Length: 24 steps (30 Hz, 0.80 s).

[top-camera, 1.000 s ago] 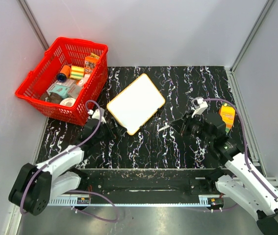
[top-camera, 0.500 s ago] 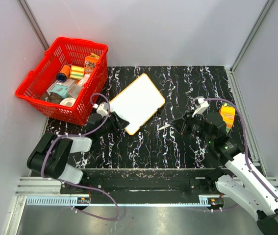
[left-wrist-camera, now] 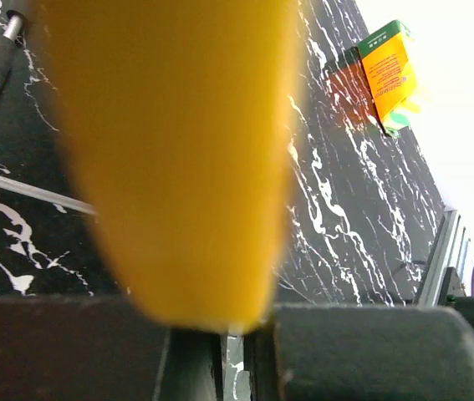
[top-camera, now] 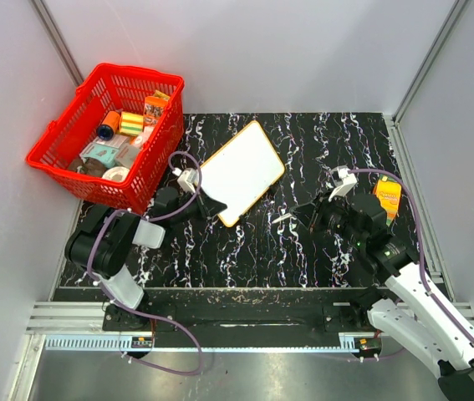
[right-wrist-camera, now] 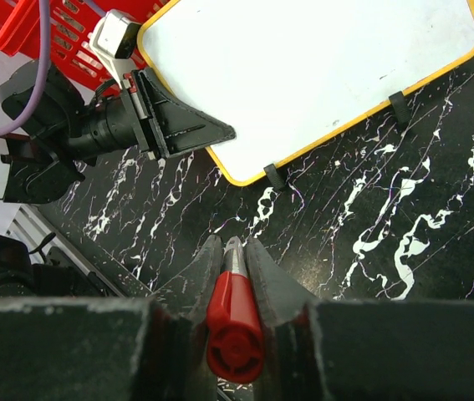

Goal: Write a sentence on the whiteboard
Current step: Move the whiteboard stand to the center of the board.

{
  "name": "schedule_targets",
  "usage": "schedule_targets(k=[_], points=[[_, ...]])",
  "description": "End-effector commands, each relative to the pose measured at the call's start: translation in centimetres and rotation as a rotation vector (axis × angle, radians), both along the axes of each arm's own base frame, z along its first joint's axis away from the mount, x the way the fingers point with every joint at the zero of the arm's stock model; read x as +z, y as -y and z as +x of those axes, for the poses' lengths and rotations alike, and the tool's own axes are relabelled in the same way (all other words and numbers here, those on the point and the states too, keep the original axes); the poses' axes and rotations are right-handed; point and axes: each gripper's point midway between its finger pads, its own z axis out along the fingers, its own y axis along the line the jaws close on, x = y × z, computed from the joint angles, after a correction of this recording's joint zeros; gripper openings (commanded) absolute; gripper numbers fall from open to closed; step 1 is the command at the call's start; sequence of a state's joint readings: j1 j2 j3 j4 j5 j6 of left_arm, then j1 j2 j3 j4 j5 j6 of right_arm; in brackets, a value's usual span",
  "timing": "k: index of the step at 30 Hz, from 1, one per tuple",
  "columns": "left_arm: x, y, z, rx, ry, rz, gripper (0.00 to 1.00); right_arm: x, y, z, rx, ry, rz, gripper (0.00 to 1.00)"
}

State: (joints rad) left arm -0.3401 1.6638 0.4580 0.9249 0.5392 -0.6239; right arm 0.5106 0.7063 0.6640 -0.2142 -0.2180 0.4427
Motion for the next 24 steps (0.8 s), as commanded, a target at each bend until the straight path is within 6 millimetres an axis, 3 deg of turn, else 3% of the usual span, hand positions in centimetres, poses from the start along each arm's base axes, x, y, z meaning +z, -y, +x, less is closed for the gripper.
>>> schedule_targets(k=[1,13,24], points=[[-1.5,0.1,-0.7,-0.071,0.017,0.039,0.00,2.8,0.1,0.6,-0.010,0.080,0.008,0.00],[-2.7,0.5,-4.5,-0.206,-0.034,0.028,0.00,3.0,0.1,0.5,-0.012,0.086,0.013,0.00],[-1.3,2.7,-8.2,-0.370,0.005,0.037,0.00,3.5,0.2,0.3,-0.011,0.092,0.020,0.00]])
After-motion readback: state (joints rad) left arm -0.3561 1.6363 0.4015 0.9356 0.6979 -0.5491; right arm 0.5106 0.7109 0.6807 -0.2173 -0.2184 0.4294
